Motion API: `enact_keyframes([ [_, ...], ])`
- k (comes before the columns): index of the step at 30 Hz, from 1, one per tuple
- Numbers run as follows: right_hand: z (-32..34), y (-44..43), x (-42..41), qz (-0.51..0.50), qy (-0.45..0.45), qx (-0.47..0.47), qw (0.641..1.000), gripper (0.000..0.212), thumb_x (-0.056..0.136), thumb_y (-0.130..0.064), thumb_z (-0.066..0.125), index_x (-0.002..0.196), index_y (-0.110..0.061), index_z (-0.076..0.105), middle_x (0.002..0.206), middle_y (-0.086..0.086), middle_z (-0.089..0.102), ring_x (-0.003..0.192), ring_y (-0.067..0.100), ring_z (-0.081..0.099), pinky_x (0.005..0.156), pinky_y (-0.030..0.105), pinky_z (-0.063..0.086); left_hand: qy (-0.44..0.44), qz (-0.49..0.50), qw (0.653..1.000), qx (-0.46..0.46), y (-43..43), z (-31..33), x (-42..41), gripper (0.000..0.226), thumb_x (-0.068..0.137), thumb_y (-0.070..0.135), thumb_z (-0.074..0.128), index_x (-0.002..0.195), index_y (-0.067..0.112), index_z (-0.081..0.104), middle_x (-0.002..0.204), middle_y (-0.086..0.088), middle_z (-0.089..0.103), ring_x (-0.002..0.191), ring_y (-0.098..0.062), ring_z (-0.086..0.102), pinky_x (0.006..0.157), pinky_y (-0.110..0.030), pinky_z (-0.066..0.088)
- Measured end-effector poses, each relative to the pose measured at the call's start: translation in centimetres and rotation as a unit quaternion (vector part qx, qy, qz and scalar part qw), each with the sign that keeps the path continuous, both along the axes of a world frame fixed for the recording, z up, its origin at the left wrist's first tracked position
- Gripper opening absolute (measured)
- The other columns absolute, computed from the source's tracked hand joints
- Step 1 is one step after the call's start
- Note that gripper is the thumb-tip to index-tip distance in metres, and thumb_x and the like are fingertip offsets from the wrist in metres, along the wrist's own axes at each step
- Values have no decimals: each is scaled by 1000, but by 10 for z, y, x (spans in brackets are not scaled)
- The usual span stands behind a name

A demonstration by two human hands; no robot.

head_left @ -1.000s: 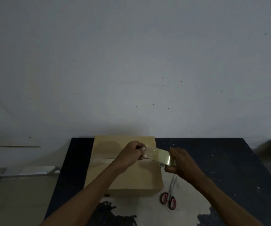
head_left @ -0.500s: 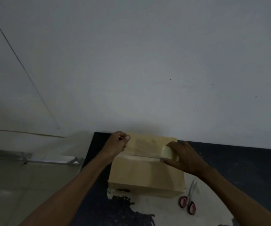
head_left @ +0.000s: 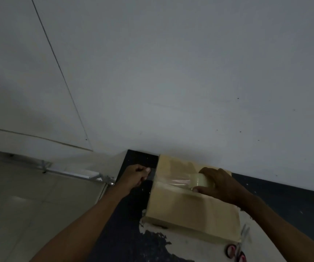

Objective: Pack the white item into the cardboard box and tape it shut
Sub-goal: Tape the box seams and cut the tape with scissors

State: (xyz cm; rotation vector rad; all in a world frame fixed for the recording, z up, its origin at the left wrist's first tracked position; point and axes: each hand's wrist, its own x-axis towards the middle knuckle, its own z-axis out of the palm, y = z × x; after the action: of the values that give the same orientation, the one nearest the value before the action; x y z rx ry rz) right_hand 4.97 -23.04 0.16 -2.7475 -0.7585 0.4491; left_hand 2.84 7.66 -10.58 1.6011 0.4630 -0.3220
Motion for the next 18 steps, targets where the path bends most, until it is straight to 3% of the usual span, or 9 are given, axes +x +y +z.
enact_keyframes([
  [5, -3, 7, 12, -12, 22, -17, 1000, 57, 78, -67, 59, 123, -31, 53, 109, -18, 52, 96, 4, 47, 71, 2, 29, 29, -3, 998, -56, 6, -20, 5, 18, 94, 24, 64, 90, 7, 69, 68, -5, 59, 58, -14, 45, 53, -26, 36],
  [11, -18, 0, 22, -22, 35, -44, 998, 77, 66, -90, 43, 122, -38, 50, 109, -23, 49, 100, 9, 49, 80, 23, 41, 61, -3, 993, -100, 2, -38, 9, 25, 93, 27, 65, 97, 3, 69, 71, -4, 60, 64, -16, 49, 58, -27, 41],
  [15, -23, -2, 25, -24, 36, -48, 998, 66, 72, -84, 51, 120, -39, 52, 112, -20, 58, 99, 9, 54, 83, 29, 50, 93, 28, 981, -165, -8, -48, 9, 20, 92, 25, 66, 88, 6, 70, 78, -9, 63, 69, -19, 57, 63, -30, 46],
  [18, -23, -2, 25, -23, 35, -53, 998, 62, 75, -78, 56, 121, -38, 52, 111, -21, 56, 99, 8, 52, 82, 25, 46, 120, 53, 965, -229, -17, -51, 8, 21, 93, 21, 65, 95, 0, 70, 87, -14, 67, 83, -26, 63, 74, -35, 50],
])
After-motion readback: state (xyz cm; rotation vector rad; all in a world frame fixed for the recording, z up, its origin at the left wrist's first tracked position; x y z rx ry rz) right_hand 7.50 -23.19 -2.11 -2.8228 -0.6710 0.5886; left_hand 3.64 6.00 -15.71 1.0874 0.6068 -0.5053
